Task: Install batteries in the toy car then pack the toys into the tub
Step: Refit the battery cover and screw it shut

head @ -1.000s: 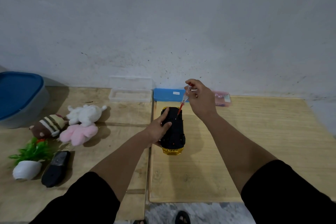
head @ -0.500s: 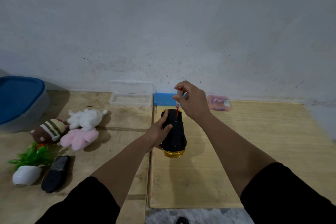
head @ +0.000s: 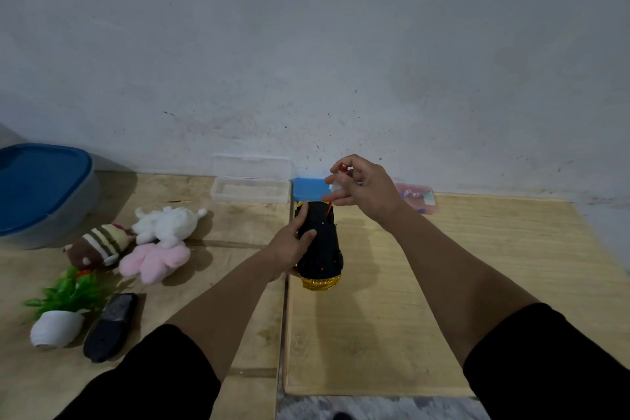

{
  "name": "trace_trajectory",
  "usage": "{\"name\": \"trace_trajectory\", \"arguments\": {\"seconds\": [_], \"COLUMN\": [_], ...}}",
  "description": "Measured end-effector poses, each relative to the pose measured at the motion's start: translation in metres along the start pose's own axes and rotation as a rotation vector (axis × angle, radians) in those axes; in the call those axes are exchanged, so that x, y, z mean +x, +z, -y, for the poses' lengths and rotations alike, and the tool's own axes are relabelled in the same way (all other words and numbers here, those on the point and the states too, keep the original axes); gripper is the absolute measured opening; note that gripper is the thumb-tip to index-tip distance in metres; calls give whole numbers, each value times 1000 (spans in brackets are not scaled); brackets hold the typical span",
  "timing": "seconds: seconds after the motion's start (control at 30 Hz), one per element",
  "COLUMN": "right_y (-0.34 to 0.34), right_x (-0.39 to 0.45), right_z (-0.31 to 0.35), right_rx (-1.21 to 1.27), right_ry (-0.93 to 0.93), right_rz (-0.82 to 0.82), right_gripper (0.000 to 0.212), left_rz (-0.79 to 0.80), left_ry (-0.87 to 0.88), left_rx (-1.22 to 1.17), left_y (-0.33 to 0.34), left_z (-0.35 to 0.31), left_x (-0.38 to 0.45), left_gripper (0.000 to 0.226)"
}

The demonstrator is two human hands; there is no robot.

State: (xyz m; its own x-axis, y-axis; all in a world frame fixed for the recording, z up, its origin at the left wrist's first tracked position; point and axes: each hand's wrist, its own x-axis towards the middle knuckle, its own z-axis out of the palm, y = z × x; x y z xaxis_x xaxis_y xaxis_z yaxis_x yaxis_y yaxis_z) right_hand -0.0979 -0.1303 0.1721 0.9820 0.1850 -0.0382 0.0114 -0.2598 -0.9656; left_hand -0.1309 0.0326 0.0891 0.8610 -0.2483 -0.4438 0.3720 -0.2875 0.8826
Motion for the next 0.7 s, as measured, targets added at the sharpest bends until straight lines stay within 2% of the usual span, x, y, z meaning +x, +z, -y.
{"name": "trace_trajectory", "arguments": {"seconds": [0.03, 0.13, 0.2, 0.3, 0.47, 0.7], "right_y": [1, 5, 9, 11, 3, 5], "right_x": [0, -1, -2, -2, -1, -3], "right_z": [0, 0, 1, 2, 2, 3], "right_rx": [25, 56, 59, 96, 106, 111], "right_ry": [11, 2, -30, -38, 2, -26], "right_rz": [-18, -37, -16, 18, -50, 18], "right_gripper": [4, 17, 14, 22, 6, 24], "left_rz": [8, 41, 51, 56, 68, 85], "left_ry": [5, 19, 16, 15, 29, 58], "left_rx": [4, 27, 20, 17, 23, 40], "left_y": [0, 5, 8, 10, 9, 6], "left_z": [-1, -2, -4, -6, -3, -5], "left_x": [0, -1, -1, 1, -1, -1], "left_gripper": [64, 65, 65, 64, 64, 66]}}
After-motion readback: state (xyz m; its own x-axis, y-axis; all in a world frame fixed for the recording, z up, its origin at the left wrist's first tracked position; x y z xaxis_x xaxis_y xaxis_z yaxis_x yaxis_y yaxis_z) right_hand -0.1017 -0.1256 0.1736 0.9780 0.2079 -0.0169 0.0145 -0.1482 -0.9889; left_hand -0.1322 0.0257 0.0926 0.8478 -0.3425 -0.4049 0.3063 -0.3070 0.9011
